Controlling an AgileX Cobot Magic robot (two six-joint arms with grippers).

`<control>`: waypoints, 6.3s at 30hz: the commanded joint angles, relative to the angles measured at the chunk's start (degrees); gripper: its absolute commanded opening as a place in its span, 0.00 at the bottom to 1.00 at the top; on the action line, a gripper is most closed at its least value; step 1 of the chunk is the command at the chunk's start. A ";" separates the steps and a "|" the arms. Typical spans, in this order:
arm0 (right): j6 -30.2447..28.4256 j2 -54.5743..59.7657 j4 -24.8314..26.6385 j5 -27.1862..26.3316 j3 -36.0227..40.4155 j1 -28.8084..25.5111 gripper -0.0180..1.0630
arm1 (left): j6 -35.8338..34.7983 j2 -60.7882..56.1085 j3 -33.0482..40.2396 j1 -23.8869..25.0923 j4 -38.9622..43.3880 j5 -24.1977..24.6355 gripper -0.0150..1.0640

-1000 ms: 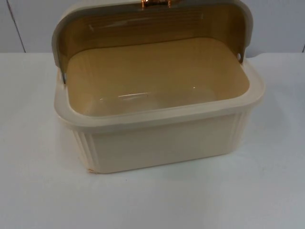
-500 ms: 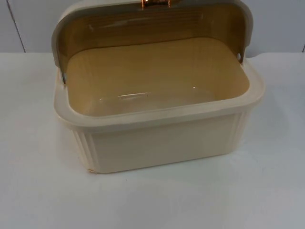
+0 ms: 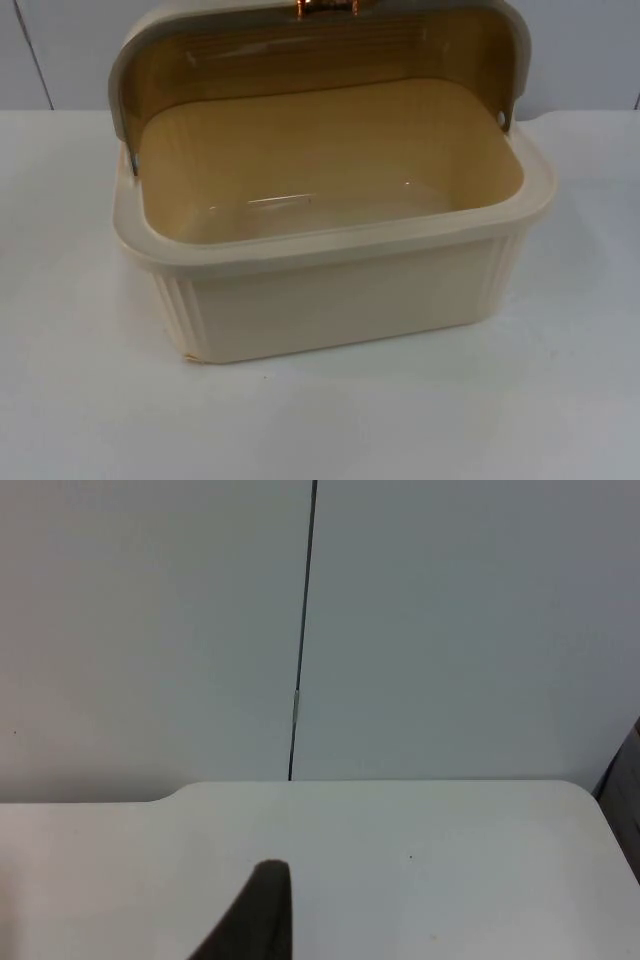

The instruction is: Open the box lid with the left hand, place the block into the box with the right hand, then close the box lid with the left hand.

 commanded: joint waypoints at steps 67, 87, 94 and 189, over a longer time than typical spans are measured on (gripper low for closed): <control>0.30 -0.28 -0.28 0.28 -0.42 -0.18 0.99 | 2.83 6.12 -1.60 -5.58 -8.21 10.03 0.01; 0.30 -0.28 -0.68 0.08 -0.42 3.04 0.99 | -6.13 0.44 8.75 -7.32 -3.34 4.46 0.01; 0.30 -0.28 -0.54 0.46 -0.42 3.04 0.99 | -9.74 -1.59 15.70 -9.64 -2.53 -2.72 0.01; 0.30 -0.28 1.04 0.18 -0.42 3.04 0.99 | -27.25 -34.48 29.23 24.73 -18.77 -19.85 0.01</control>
